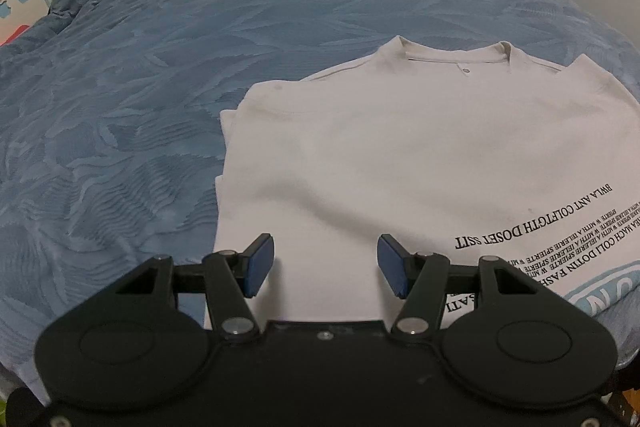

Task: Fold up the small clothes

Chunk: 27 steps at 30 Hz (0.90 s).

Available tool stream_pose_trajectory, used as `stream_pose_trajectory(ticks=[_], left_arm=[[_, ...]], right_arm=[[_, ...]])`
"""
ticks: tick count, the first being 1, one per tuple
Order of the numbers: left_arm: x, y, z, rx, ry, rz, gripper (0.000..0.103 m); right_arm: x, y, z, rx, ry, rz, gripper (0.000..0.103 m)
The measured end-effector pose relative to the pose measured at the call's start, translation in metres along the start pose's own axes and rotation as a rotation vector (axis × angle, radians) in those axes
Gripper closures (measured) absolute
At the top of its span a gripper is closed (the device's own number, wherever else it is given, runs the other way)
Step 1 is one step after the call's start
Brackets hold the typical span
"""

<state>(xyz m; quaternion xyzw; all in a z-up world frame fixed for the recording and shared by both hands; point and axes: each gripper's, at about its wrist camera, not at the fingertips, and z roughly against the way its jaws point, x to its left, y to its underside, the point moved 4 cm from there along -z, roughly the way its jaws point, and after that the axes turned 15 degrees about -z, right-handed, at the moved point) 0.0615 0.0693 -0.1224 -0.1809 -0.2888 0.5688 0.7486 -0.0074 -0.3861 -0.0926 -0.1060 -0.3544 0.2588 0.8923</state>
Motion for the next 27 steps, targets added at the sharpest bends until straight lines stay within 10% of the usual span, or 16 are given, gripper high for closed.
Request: stream_pose_trajectory(ticks=[5,8,12,20,27], left_arm=[[-0.003,-0.001,0.003,-0.005,-0.006,-0.014,0.044],[0.001,0.000,0.002,-0.006,-0.013,-0.006,0.044],[0.013,0.006,0.004,-0.003,-0.038,0.018,0.044],[0.056,0.013,0.010,-0.014,-0.104,0.084,0.044],[0.096,0.020,0.016,-0.029,-0.138,0.134,0.044]], right_arm=[[0.003,0.003,-0.027,0.036,0.070,0.011,0.056],[0.007,0.007,-0.043,0.056,0.092,0.043,0.091],[0.025,0.013,-0.023,-0.027,0.036,0.105,0.092],[0.126,0.051,0.021,-0.094,-0.247,0.358,0.093],[0.240,0.153,0.026,0.017,-0.466,0.638,0.094]])
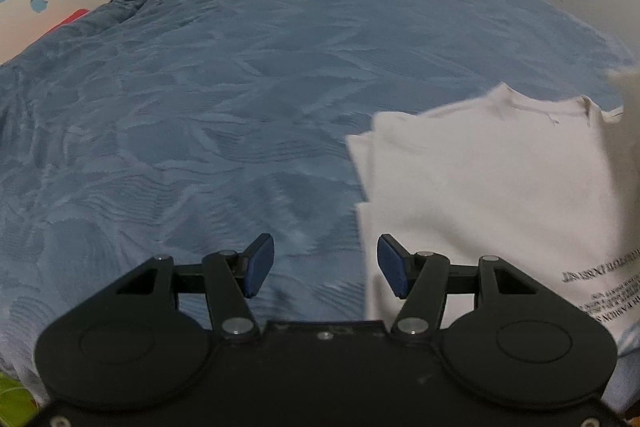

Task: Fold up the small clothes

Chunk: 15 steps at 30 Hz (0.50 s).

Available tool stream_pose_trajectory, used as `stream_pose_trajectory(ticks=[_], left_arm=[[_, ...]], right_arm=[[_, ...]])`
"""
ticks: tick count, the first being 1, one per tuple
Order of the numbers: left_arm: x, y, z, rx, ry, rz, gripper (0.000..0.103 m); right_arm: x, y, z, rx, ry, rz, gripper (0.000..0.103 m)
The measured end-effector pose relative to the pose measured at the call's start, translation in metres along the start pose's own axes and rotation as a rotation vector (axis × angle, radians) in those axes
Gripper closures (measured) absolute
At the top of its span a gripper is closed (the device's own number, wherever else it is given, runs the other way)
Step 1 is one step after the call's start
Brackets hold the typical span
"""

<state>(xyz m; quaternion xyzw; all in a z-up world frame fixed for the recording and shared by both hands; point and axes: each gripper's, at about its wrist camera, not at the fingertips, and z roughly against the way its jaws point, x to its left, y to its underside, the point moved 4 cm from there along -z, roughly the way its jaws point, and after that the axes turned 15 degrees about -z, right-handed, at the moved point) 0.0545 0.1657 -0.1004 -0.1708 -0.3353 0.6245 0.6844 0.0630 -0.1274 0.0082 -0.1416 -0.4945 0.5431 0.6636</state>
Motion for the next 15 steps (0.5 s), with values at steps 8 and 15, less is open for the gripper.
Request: stream_pose_trajectory(ticks=[8,15], left_arm=[[0.042,0.025,0.004,0.030,-0.044,0.072,0.044],[0.053,0.044,0.003,0.073,-0.052,0.106,0.044]], right_arm=[[0.074,0.100,-0.072,0.343,-0.092,0.021,0.094],[0.081,0.124,-0.081,0.438,-0.061,0.121,0.087]])
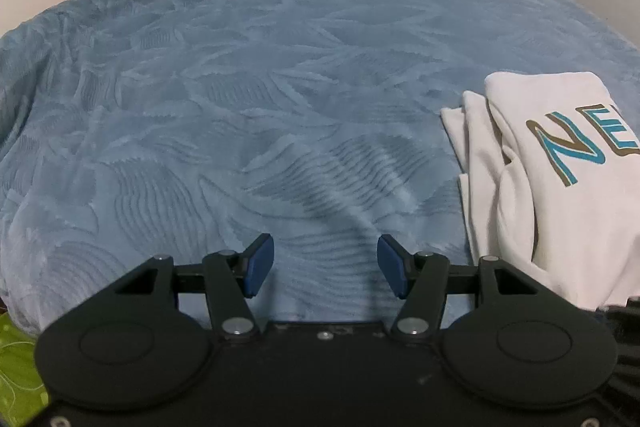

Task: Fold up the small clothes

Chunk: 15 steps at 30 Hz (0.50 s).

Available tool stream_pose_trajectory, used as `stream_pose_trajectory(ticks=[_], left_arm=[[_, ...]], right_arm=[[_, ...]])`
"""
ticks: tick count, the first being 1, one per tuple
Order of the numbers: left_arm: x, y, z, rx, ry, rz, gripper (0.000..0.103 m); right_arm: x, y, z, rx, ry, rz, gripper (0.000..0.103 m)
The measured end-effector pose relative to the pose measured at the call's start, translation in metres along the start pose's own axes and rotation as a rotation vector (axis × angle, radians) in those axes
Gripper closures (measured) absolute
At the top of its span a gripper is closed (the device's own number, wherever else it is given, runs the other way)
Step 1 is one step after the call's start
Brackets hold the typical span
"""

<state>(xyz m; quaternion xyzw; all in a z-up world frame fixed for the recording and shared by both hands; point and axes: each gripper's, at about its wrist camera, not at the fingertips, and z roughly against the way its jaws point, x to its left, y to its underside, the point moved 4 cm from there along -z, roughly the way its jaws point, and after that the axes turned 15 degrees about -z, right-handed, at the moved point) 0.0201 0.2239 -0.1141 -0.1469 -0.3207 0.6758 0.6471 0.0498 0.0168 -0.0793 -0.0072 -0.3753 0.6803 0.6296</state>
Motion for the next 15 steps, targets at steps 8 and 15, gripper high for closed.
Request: stream_pose_trajectory(ticks=[8,15], left_arm=[[-0.007,-0.005,0.005,-0.010,0.010,-0.009,0.044],[-0.023,-0.010,0.015,-0.028,0.032,-0.028,0.044]], right_arm=[[-0.011,-0.011,0.039,-0.046,-0.020,0.009,0.077],[-0.028,-0.027,0.045,-0.092,0.023,-0.034,0.076]])
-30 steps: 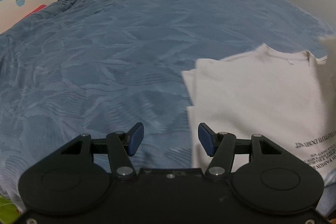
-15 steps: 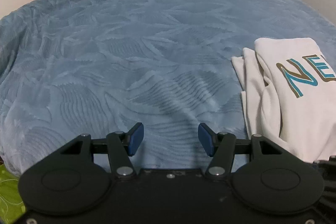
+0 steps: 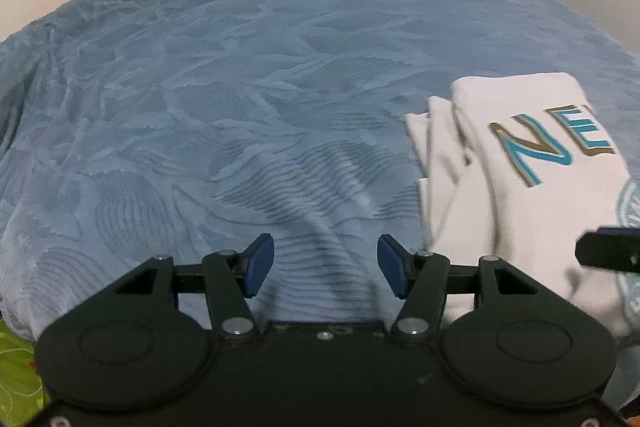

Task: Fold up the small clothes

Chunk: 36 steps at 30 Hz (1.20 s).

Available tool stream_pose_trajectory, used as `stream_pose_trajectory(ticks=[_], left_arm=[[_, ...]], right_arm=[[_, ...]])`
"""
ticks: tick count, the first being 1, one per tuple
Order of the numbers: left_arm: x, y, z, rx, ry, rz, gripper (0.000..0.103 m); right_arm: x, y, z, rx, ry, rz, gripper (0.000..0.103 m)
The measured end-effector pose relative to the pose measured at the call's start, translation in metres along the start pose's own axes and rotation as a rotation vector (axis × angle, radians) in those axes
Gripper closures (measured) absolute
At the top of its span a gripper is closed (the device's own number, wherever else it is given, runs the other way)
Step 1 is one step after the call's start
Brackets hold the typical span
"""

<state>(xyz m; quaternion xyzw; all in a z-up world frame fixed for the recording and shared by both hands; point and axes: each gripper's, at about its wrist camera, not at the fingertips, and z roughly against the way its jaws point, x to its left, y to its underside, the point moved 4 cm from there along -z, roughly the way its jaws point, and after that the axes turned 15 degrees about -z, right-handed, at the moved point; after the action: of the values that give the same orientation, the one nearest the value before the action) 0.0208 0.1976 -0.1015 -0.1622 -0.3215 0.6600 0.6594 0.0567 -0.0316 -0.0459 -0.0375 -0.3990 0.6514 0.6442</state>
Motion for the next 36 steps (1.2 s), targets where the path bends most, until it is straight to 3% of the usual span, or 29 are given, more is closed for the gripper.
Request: stream_pose_trajectory(ticks=[5,13,18,25,28,29,30,33,36], left_arm=[[-0.024,-0.010,0.006,-0.020,0.046,-0.035,0.044],[-0.076,-0.027,0.004,-0.029,0.148,-0.124,0.044],[-0.097,-0.025,-0.021,0.050,0.212,-0.145,0.044],[-0.102,-0.021,-0.034,0.056,0.248,-0.149,0.046],[-0.098,-0.019,-0.031,0.024,0.282,-0.127,0.061],[-0.098,-0.019,-0.028,0.017,0.288,-0.134,0.086],[-0.098,-0.019,-0.027,0.010,0.287,-0.133,0.092],[-0.089,-0.022,-0.016,-0.032,0.285,-0.067,0.094],[-0.075,-0.031,0.019,-0.141,0.246,-0.011,0.101]], right_arm=[[-0.026,-0.015,0.012,-0.054,0.055,-0.025,0.075],[-0.101,-0.038,0.032,-0.162,0.231,-0.118,0.072],[-0.141,-0.037,0.030,-0.184,0.338,-0.176,0.065],[-0.155,-0.032,0.021,-0.153,0.352,-0.176,0.065],[-0.153,-0.033,0.018,-0.152,0.359,-0.157,0.065],[-0.151,-0.032,0.019,-0.152,0.357,-0.152,0.065],[-0.150,-0.033,0.018,-0.150,0.356,-0.149,0.065],[-0.146,-0.031,0.018,-0.143,0.355,-0.134,0.065],[-0.144,-0.030,0.020,-0.148,0.354,-0.123,0.065]])
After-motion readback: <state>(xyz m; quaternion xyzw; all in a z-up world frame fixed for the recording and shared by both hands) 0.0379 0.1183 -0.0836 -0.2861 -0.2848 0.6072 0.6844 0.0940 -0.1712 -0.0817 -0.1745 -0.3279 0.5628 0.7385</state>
